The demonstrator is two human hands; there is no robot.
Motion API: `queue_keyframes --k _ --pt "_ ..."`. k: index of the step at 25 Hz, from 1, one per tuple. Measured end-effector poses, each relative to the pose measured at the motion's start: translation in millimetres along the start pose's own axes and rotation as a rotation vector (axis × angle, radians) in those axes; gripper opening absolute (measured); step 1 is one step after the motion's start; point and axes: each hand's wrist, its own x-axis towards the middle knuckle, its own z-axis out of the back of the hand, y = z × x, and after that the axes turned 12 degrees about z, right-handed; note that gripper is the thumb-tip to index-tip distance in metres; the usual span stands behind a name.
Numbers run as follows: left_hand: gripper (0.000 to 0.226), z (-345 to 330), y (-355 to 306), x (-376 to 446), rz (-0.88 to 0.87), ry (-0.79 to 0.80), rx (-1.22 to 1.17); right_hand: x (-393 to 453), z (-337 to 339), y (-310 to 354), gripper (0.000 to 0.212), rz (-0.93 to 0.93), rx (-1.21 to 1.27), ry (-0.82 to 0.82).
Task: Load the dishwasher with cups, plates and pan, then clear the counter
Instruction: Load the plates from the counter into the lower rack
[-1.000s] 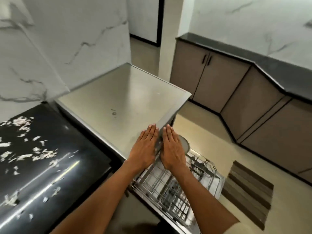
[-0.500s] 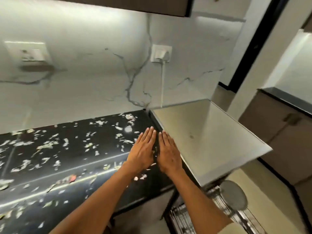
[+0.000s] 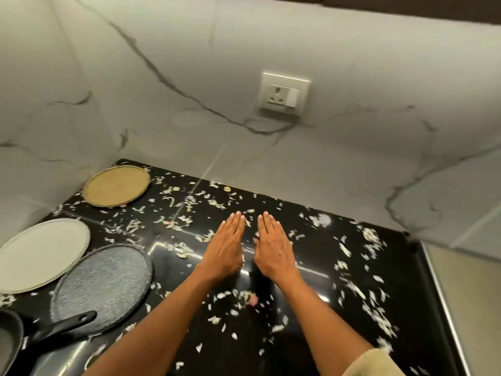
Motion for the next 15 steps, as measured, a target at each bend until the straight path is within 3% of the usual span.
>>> queue_keyframes --k 7,11,15 --pt "0.076 25 125 22 0.265 0.013 0.001 122 -62 79 0.066 0.226 0.080 0.149" --pt "0.069 30 190 7 0.302 0.101 0.009 142 -91 138 0.067 0.279 0.136 0.227" --pt "0.058 46 241 -9 0.291 0.082 0.010 133 -110 184 0.067 0.283 0.195 0.284"
